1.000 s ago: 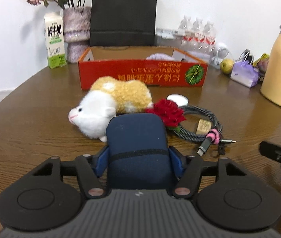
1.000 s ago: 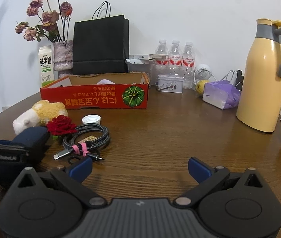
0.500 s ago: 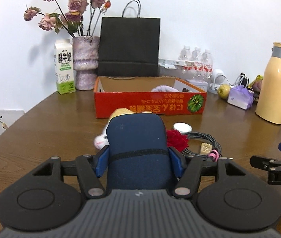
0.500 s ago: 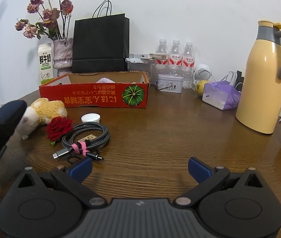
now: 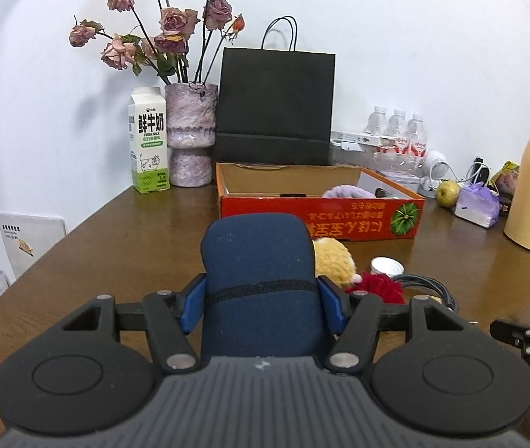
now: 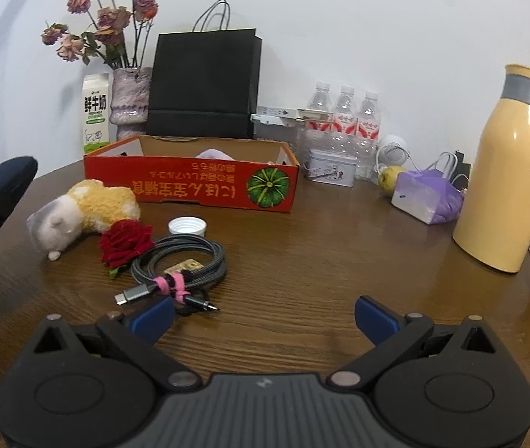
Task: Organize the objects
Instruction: 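Hold the glasses case with the left gripper while the right gripper grasps the red rose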
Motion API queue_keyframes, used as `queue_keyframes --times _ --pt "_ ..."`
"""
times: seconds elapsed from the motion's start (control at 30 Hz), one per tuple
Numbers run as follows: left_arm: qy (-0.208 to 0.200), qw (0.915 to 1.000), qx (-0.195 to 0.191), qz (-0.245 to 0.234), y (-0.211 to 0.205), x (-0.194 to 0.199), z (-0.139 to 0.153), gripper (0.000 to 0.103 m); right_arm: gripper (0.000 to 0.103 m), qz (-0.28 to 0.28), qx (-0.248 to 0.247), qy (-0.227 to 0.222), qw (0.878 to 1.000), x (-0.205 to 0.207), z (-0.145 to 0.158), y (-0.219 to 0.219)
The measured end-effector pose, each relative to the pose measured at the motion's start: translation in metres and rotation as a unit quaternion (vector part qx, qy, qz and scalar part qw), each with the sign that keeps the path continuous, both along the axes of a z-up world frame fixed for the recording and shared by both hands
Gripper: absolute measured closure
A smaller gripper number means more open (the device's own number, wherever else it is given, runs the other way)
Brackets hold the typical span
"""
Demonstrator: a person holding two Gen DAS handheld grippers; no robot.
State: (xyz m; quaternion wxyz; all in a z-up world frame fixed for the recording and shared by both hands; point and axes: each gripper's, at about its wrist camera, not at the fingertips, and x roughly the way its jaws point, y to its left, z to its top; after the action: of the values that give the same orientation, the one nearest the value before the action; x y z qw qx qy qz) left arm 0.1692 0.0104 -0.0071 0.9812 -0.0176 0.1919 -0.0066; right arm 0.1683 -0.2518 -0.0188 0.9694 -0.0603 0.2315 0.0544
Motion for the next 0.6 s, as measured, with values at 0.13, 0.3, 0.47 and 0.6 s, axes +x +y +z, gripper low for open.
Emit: queue_keyframes --times 0.13,0.3,0.47,0.6 --pt "-0.004 1.0000 0.001 0.005 0.009 0.007 0.001 0.040 0.000 0.024 -0.005 -0.013 1.000 0.000 0.002 0.016" --pt "-0.003 0.9999 -0.010 0.007 0.019 0.011 -0.005 0.040 0.000 0.061 -0.018 -0.007 0.998 0.010 0.002 0.045" --pt "0.001 0.9997 -0.026 0.002 0.026 0.016 -0.009 0.040 0.001 0.091 -0.031 -0.008 0.995 0.025 0.005 0.073" --pt "0.001 0.9994 -0.036 -0.001 0.030 0.016 -0.010 0.040 0.003 0.105 -0.041 -0.002 0.994 0.041 0.005 0.092"
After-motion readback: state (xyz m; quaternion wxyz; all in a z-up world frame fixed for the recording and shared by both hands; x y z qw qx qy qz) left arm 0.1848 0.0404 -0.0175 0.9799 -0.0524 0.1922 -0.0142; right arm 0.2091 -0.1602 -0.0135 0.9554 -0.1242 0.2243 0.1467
